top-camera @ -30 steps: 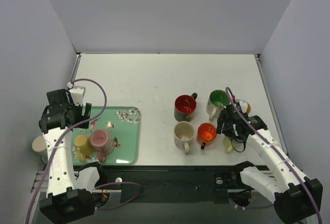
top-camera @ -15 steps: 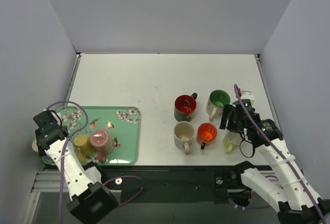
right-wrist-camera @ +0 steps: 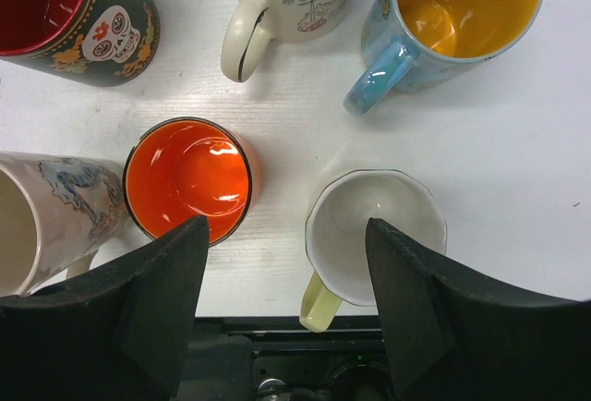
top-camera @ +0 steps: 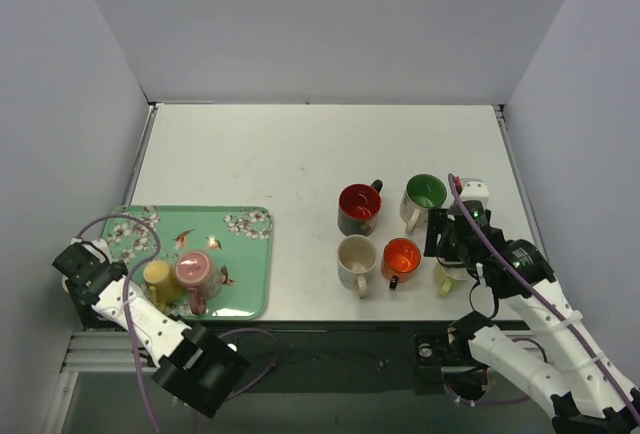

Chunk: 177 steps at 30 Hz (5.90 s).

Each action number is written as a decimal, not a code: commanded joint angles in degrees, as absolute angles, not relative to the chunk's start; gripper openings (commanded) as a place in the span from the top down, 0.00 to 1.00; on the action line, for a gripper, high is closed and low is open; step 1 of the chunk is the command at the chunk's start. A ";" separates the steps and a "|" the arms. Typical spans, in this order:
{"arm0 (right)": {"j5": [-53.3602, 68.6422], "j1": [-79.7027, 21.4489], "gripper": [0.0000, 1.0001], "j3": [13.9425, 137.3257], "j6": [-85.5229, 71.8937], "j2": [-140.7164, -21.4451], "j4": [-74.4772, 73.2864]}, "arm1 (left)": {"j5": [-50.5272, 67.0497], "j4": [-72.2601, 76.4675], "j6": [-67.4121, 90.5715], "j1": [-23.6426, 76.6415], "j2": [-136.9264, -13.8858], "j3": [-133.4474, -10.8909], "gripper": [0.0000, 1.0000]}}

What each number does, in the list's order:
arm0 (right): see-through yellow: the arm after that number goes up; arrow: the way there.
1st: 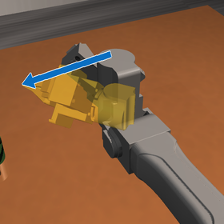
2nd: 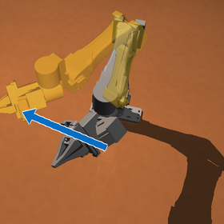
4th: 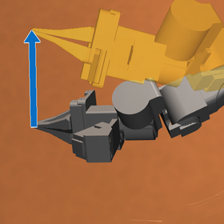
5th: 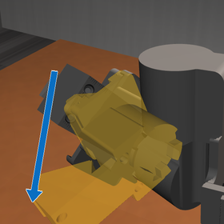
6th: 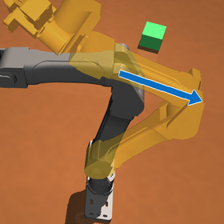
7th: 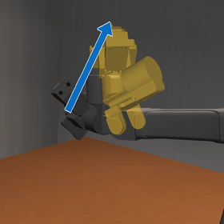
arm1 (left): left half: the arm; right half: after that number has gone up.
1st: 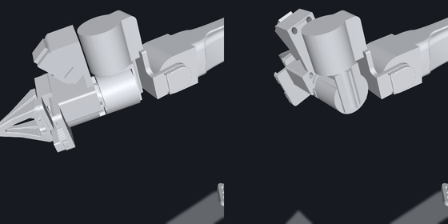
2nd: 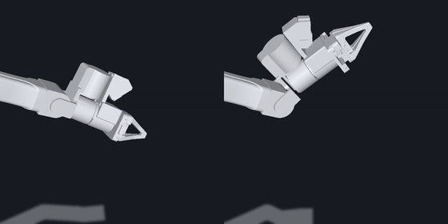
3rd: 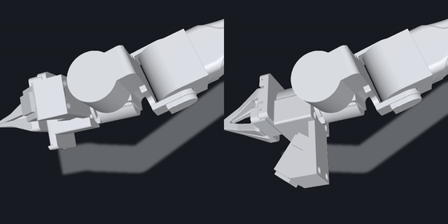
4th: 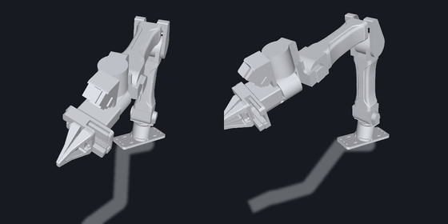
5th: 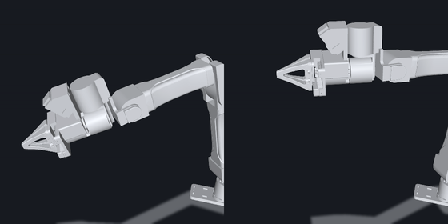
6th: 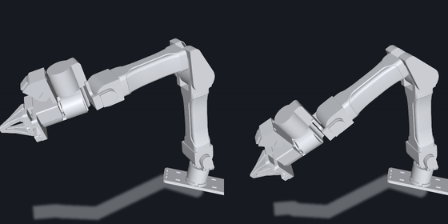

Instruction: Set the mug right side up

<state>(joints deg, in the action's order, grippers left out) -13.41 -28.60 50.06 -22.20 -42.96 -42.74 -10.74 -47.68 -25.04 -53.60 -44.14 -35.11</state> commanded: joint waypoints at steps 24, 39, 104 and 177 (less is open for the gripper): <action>-20.92 -30.41 0.36 57.91 -21.09 -44.38 -49.66 | 12.71 -36.20 -24.61 -56.61 -46.05 -40.58 1.00; -0.81 -35.49 0.39 66.27 -24.86 -43.06 -25.95 | 29.69 -50.88 -10.55 -33.16 -58.35 -73.44 1.00; -4.84 25.13 1.00 69.79 -20.82 -76.02 -32.52 | 20.92 -59.24 -14.85 -4.48 -60.47 -74.18 0.07; -19.77 3.26 0.38 68.99 -19.78 -65.14 -32.96 | 26.60 -46.23 -27.87 -41.57 -57.30 -50.52 1.00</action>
<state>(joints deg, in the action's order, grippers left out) -17.69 6.42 66.11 -20.12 -69.14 -30.83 15.68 -50.13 -33.65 -41.36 -56.88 -40.16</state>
